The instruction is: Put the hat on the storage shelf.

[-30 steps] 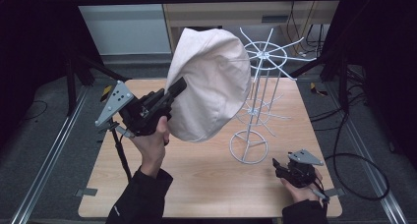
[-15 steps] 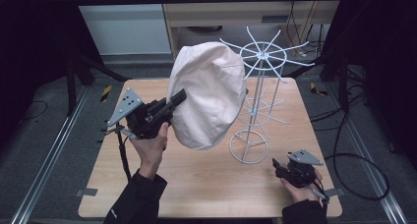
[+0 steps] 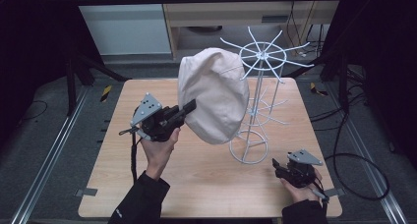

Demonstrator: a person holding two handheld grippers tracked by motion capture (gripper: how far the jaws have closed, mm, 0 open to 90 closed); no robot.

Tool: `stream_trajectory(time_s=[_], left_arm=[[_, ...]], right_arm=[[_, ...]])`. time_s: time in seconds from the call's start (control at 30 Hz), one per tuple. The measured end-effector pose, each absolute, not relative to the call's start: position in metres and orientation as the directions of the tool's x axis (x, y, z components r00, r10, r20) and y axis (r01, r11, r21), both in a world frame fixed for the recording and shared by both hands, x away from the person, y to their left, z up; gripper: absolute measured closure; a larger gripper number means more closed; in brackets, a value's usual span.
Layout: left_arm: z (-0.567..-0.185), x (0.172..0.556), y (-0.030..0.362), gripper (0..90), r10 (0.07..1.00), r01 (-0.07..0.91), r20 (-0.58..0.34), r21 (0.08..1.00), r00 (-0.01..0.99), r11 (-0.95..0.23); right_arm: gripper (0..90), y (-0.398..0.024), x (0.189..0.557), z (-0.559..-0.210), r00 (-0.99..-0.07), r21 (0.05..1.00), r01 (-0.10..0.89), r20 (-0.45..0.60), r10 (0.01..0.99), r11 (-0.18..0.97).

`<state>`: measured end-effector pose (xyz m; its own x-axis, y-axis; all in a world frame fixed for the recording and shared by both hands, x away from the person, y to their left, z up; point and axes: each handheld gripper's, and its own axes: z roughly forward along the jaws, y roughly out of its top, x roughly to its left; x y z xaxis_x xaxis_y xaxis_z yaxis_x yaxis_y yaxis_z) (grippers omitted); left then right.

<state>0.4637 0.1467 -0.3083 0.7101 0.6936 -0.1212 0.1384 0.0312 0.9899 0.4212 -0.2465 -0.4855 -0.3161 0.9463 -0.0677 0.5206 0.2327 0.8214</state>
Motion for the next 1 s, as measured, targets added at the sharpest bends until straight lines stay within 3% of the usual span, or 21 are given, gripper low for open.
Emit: stream_trajectory(time_s=[0.6,1.0], left_arm=[[-0.320,0.471,0.134,74.3,0.698,0.183,-0.092,0.982,0.710,-0.056],[-0.324,0.463,0.153,51.4,0.713,0.183,-0.086,0.981,0.696,-0.060]], right_arm=[[36.5,-0.247,0.422,-0.486,-0.320,0.820,0.519,-0.073,0.945,0.239],[36.1,-0.247,0.422,-0.486,-0.318,0.820,0.521,-0.072,0.945,0.238]])
